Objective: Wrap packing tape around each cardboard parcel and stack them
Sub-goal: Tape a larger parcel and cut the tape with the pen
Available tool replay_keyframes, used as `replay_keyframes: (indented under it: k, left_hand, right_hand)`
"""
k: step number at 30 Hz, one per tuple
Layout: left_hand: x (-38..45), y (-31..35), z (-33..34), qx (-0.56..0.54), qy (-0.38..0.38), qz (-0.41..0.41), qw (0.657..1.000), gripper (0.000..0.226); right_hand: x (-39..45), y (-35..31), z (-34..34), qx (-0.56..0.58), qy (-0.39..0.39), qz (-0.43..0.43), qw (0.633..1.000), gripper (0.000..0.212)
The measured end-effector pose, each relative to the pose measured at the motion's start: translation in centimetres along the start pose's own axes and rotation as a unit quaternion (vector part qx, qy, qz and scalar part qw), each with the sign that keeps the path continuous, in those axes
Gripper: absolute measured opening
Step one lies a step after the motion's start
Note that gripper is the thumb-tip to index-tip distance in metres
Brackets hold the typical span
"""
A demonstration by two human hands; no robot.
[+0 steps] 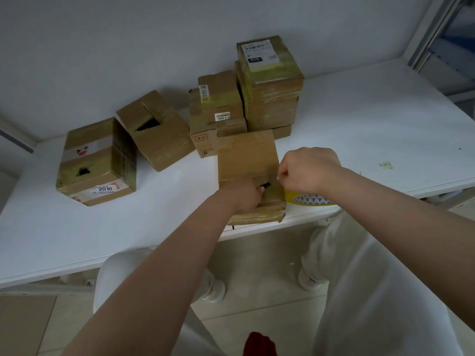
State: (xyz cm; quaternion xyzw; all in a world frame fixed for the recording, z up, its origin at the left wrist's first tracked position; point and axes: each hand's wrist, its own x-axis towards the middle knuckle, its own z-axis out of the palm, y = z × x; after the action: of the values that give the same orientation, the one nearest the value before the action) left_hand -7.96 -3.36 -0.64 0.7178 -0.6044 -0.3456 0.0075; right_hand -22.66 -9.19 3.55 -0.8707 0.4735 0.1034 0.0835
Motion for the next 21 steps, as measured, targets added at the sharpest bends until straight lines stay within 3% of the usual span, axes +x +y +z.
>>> replay_keyframes:
  k: [9,21]
  left_hand:
    - [0.3,-0.2,0.7,0.035,0.017,-0.008,0.999,0.040]
    - [0.0,0.9,1.0,0.049,0.019,-0.025,0.998,0.039]
  right_hand:
    - [-1.7,0.7,0.6,0.108,0.031,0.025,0.993,0.026]
    - [-2.8,0.6,0.4,0.128,0.057,0.044,0.989,0.027]
